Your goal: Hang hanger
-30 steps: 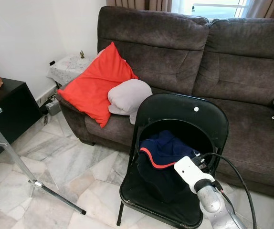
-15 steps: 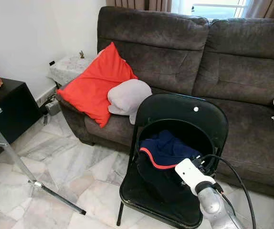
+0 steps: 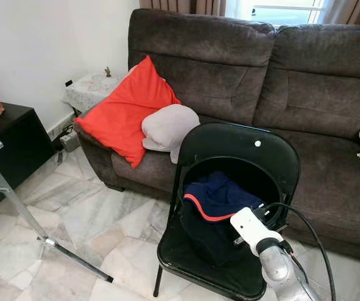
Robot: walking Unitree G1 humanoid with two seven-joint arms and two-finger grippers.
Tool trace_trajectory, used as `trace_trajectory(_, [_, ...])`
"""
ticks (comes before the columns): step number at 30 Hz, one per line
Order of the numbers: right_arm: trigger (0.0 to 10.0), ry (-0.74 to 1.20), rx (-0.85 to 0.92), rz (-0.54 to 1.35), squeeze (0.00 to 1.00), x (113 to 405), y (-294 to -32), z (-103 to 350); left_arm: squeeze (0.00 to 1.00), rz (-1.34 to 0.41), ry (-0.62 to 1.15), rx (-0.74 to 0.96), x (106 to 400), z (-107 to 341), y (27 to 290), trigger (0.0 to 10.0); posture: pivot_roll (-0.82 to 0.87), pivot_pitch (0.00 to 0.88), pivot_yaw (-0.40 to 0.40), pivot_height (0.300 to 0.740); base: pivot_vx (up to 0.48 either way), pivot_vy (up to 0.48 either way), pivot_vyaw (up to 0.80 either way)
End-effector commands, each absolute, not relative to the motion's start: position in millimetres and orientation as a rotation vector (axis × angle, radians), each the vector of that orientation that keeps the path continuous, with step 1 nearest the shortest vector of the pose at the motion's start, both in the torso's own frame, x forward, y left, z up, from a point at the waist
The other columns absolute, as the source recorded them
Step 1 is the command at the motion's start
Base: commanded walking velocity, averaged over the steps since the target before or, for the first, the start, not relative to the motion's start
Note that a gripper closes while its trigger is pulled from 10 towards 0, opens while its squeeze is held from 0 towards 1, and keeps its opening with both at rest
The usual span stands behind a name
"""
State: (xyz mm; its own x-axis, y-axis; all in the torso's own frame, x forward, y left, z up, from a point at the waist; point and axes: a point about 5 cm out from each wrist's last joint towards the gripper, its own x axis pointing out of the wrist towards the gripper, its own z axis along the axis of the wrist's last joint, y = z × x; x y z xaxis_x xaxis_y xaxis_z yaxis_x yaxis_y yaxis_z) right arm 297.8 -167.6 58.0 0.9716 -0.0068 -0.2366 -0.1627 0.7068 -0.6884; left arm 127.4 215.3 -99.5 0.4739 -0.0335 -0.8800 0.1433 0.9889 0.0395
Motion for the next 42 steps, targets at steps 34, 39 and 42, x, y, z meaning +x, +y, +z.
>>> trace_trajectory(34, [10.0,-0.013,-0.203,-0.301,0.00,295,-188,127,0.00,-0.124,1.105,0.143,121,-101,220,10.0,-0.03,0.036,0.078,0.740,0.000,0.000,0.00])
trace_trajectory(39, [10.0,0.032,-0.178,-0.347,0.00,289,-194,121,0.00,-0.128,1.107,0.147,121,-101,221,10.0,-0.04,0.037,0.079,0.740,0.000,0.000,0.00])
trace_trajectory(42, [10.0,0.024,-0.177,-0.356,0.00,289,-195,122,0.00,-0.129,1.107,0.148,121,-101,221,10.0,-0.03,0.036,0.079,0.740,0.000,0.000,0.00])
